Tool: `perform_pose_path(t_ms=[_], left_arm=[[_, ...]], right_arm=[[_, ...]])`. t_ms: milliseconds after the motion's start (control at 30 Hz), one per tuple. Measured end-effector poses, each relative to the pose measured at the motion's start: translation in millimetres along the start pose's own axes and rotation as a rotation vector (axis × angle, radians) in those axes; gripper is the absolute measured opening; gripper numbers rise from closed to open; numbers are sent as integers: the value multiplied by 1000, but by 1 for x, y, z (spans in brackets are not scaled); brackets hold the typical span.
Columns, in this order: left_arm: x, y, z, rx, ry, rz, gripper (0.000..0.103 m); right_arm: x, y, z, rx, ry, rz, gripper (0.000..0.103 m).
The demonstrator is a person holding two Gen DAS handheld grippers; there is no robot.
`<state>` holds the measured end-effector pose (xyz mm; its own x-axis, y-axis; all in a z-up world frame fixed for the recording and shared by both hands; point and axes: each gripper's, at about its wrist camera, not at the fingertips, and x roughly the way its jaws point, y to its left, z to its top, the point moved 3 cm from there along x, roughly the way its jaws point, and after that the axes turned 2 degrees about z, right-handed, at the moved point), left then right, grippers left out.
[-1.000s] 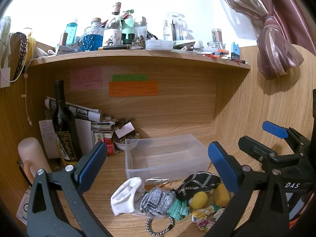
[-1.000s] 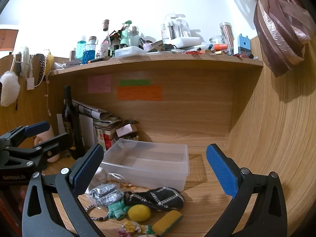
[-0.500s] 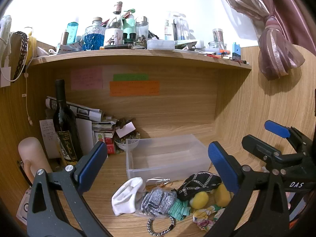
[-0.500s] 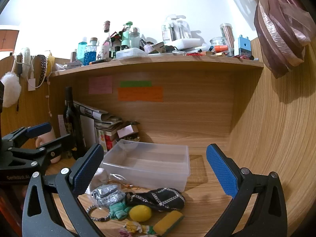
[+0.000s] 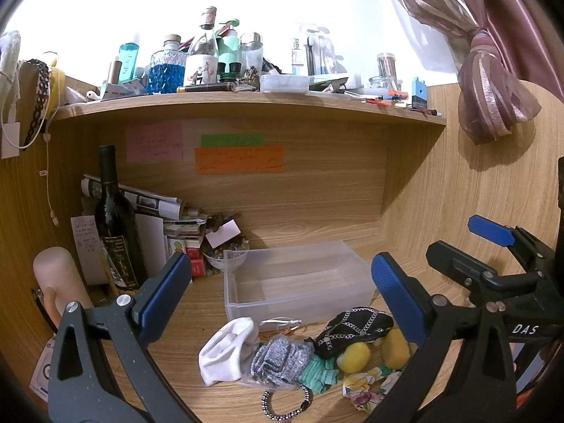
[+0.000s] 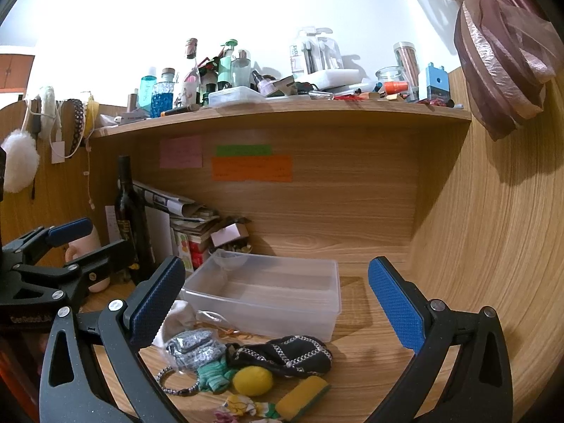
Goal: Organize soft objects
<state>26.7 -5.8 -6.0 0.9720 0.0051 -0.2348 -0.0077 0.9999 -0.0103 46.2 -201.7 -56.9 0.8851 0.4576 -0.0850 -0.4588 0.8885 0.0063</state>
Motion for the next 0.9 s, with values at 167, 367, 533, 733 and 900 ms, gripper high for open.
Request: perform_pose_path(t_ms=[167, 367, 533, 733, 900], left_arm=[[0, -1, 0, 1, -1, 2, 103], [-2, -3, 2, -3, -6, -3, 103], [-2, -3, 2, -11, 13, -39, 103], [8, 4, -4, -37, 52, -53, 103], [19, 16, -18, -42, 102, -31, 90]], right_arm=[[0, 0, 0, 1, -1, -2, 103], [-1, 0, 1, 3, 0, 0, 103], [1, -1, 1, 6, 6, 5, 103], [8, -6, -7, 18, 31, 9, 103], [19, -16, -23, 28, 88, -9, 96]])
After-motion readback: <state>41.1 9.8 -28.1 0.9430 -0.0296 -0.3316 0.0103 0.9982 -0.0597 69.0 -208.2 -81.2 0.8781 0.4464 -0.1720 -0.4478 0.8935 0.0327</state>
